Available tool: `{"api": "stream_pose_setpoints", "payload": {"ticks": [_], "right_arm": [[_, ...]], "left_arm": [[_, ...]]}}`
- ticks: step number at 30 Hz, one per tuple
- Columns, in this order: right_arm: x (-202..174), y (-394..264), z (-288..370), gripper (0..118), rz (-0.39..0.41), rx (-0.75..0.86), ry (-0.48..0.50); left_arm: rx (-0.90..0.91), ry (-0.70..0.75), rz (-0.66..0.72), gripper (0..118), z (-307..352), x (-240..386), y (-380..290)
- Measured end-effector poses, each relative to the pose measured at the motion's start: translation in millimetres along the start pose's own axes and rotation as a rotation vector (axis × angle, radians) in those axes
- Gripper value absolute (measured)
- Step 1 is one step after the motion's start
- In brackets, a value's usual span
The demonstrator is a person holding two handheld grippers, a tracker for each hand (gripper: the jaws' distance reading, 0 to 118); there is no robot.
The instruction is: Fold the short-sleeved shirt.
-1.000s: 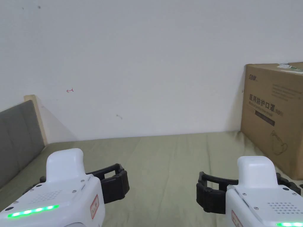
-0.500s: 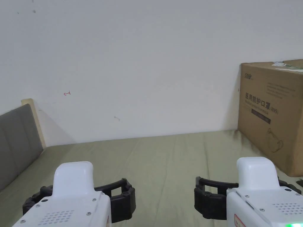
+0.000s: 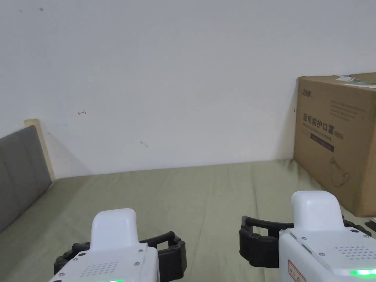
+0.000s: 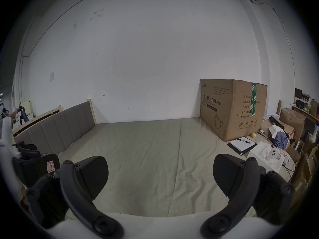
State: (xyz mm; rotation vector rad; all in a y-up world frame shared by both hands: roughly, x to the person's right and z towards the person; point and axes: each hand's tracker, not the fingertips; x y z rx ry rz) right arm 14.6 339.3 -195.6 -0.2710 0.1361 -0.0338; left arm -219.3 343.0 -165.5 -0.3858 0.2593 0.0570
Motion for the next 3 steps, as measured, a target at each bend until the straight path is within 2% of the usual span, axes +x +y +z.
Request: {"api": "stream_pose_setpoints", "payload": {"ticks": [3], "right_arm": [[-0.7, 0.6, 1.0, 118, -0.002, 0.002, 0.004]], "left_arm": [[0.008, -0.003, -0.006, 118, 0.2, -0.1, 0.5]]}}
